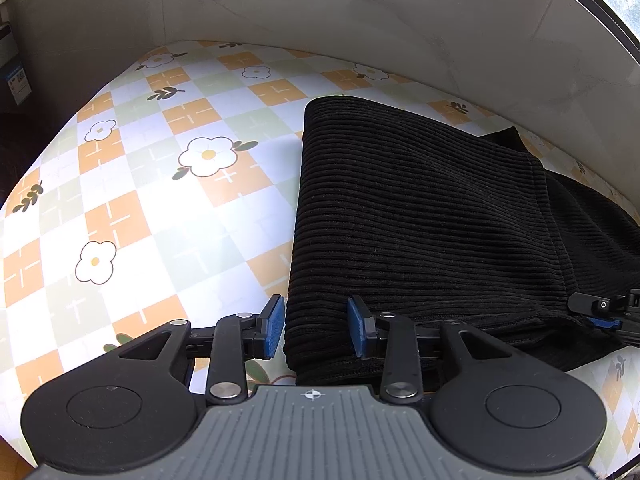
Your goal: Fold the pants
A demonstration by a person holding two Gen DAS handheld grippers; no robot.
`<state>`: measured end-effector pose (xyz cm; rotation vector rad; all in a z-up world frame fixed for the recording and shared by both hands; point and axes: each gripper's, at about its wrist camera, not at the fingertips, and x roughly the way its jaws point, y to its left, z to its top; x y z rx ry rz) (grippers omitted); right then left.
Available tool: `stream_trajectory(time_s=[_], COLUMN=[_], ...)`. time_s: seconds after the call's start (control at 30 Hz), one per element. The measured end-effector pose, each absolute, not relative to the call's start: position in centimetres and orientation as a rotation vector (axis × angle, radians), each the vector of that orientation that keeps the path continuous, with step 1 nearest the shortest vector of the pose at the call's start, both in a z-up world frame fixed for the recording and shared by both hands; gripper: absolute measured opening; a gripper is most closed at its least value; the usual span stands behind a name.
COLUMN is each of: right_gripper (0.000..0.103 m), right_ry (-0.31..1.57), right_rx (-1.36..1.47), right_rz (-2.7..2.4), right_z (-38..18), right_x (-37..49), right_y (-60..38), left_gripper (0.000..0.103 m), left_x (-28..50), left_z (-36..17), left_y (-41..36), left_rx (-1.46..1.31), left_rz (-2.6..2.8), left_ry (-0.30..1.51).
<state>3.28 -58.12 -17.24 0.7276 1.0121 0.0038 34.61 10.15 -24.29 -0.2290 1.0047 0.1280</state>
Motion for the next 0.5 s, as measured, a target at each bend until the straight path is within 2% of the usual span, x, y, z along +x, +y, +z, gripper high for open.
stream_trajectory(time_s=[0.2, 0.43, 0.5], right_gripper=[0.039, 0.067, 0.069], right_ry=[0.799, 0.541, 0.505], right_rx=[0.751, 0.753, 0.738], right_rz=[-0.037, -0.244, -0.300], right_z=[-15.0, -12.5, -12.1], right_x=[0.1, -5.2, -6.6], right_y=[-60.3, -64.3, -65.2], left_gripper=[0.036, 0.037, 0.040], left_x=[35.3, 39.1, 40.1], left_z=[-21.5, -21.0, -21.3], left_y=[8.3, 3.0, 0.9], left_rx=[-0.200, -0.185, -0.158], left_rz=[0.124, 0.011, -0.026], left_ry=[0.908, 0.880, 0.886])
